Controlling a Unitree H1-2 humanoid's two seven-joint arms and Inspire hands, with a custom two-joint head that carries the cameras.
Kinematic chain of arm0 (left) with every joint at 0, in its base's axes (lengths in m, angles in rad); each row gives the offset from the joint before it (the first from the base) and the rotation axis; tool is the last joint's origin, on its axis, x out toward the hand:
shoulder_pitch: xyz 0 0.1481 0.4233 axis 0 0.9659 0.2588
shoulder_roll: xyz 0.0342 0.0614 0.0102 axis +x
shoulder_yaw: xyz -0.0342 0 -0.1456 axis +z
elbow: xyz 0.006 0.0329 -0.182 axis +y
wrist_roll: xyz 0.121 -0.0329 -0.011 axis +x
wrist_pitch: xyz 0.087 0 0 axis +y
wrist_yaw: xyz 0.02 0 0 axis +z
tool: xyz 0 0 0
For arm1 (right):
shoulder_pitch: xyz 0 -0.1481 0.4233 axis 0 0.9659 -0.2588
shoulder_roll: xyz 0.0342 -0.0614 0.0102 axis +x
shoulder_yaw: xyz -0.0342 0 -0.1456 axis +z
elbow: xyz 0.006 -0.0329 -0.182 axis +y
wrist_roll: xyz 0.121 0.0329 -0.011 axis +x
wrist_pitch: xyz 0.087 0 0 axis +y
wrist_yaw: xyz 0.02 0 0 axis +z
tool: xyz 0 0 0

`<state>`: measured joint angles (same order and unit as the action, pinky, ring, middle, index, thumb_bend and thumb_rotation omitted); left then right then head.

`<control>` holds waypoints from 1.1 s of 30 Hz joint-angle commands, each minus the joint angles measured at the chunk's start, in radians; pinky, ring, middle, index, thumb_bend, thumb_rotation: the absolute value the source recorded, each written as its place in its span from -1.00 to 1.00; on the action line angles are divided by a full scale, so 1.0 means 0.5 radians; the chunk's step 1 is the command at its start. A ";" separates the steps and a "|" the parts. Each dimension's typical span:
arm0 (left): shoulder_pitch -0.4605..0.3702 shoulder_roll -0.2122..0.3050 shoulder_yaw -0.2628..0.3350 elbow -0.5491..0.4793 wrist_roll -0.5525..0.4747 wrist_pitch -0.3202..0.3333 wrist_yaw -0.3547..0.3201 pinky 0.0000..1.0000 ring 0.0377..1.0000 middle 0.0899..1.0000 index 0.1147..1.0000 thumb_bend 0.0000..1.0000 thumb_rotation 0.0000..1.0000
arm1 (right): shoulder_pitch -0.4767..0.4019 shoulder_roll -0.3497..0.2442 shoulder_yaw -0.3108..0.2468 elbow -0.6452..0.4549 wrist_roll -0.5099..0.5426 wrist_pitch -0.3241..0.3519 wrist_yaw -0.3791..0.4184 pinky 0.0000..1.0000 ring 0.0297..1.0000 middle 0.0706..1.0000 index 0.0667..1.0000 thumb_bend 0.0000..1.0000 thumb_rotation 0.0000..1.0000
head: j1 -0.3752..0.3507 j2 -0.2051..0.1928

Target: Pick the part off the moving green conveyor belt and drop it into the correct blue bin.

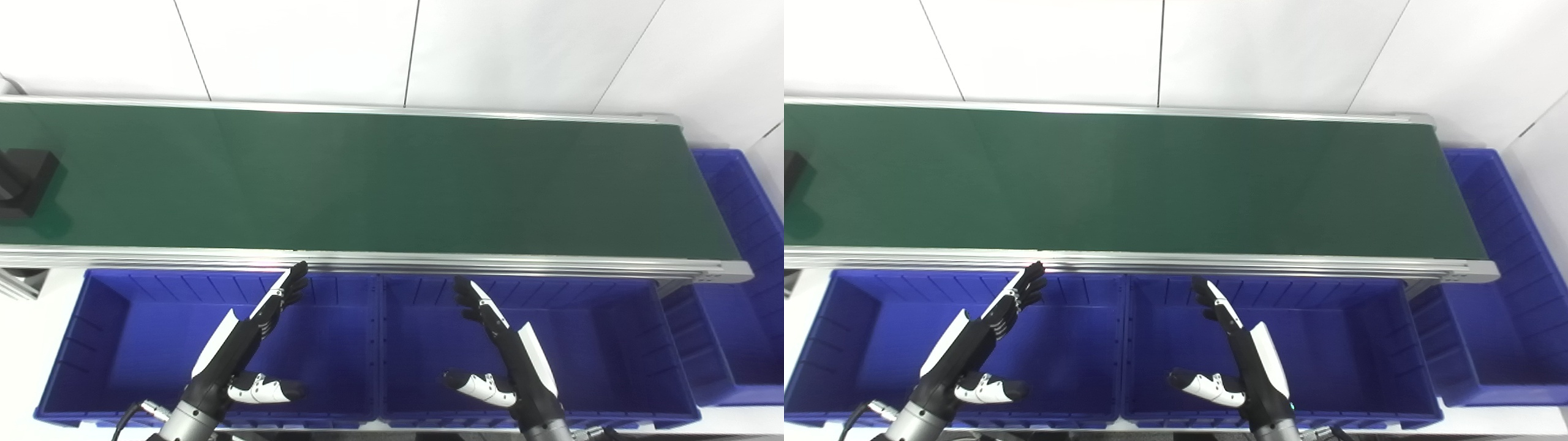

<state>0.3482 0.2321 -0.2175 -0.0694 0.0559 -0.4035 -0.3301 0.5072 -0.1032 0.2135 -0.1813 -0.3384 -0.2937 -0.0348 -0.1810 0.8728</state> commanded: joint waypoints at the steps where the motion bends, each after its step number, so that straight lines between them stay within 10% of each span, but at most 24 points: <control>1: 0.000 0.008 0.008 -0.051 -0.008 -0.033 0.028 0.88 0.95 1.00 0.99 1.00 0.32 | 0.005 0.010 0.000 -0.072 -0.001 -0.079 -0.015 0.68 0.77 0.80 0.86 0.92 0.58 | -0.003 0.003; 33: -0.001 0.004 0.007 -0.061 -0.008 -0.008 0.023 0.88 0.95 1.00 0.99 1.00 0.31 | 0.004 0.010 -0.003 -0.075 0.014 -0.070 -0.011 0.69 0.77 0.80 0.86 0.91 0.57 | 0.002 0.000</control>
<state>0.3495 0.2316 -0.2147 -0.0748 0.0620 -0.3888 -0.3295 0.5076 -0.1032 0.2134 -0.1815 -0.3359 -0.2937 -0.0348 -0.1810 0.8713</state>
